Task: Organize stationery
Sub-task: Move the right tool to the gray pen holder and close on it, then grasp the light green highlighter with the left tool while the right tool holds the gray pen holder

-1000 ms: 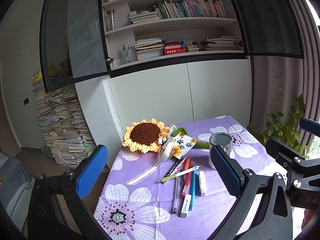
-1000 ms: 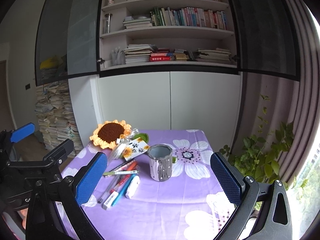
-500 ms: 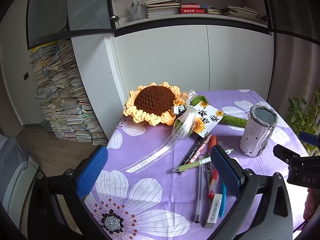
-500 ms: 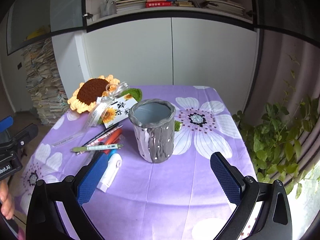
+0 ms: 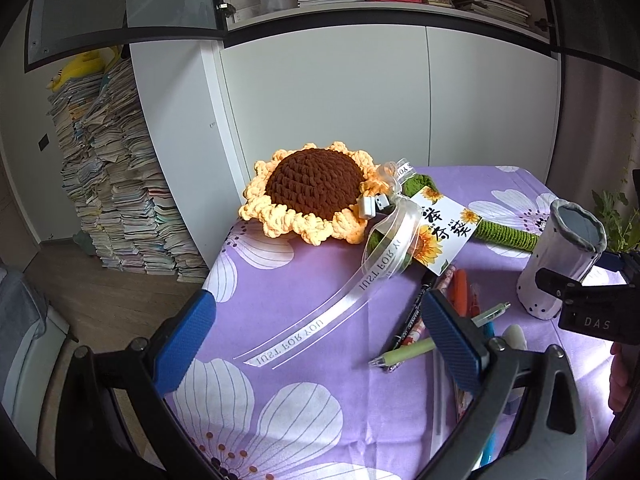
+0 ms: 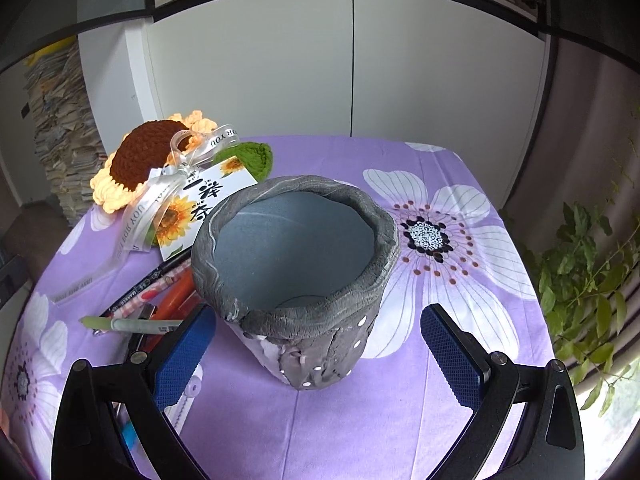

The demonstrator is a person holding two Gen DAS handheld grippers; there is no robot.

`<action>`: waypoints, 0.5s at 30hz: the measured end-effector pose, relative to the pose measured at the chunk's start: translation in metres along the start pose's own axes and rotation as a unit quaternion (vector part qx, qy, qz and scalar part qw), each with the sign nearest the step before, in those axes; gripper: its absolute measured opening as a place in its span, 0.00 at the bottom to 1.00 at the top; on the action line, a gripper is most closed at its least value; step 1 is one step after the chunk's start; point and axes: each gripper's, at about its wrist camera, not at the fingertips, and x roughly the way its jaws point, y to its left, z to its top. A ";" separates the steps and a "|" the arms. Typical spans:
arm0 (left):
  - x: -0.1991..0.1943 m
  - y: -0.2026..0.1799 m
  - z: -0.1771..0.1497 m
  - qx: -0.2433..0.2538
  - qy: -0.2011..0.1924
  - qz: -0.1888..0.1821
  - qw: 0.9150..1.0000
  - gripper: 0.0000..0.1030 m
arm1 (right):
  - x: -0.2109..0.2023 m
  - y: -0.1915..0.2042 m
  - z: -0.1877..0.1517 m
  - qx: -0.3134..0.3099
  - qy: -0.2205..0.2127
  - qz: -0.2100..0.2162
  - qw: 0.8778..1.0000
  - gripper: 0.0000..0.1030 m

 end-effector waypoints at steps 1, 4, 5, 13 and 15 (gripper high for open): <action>0.001 0.000 0.000 0.000 0.003 0.000 1.000 0.99 | 0.002 0.001 0.001 -0.004 0.000 -0.001 1.000 0.75; 0.001 0.001 0.000 -0.002 0.008 0.000 1.000 0.99 | 0.005 0.005 0.002 -0.014 0.009 0.001 1.000 0.70; 0.000 0.002 0.000 -0.001 0.008 0.000 1.000 0.99 | 0.004 0.005 0.001 -0.018 0.010 0.001 1.000 0.70; -0.023 -0.005 -0.003 0.024 -0.001 -0.018 1.000 0.99 | -0.036 -0.025 -0.014 -0.040 0.013 0.010 0.999 0.70; -0.026 -0.010 -0.005 0.032 0.004 -0.033 0.999 0.99 | -0.046 -0.036 -0.022 -0.048 0.015 0.009 0.999 0.70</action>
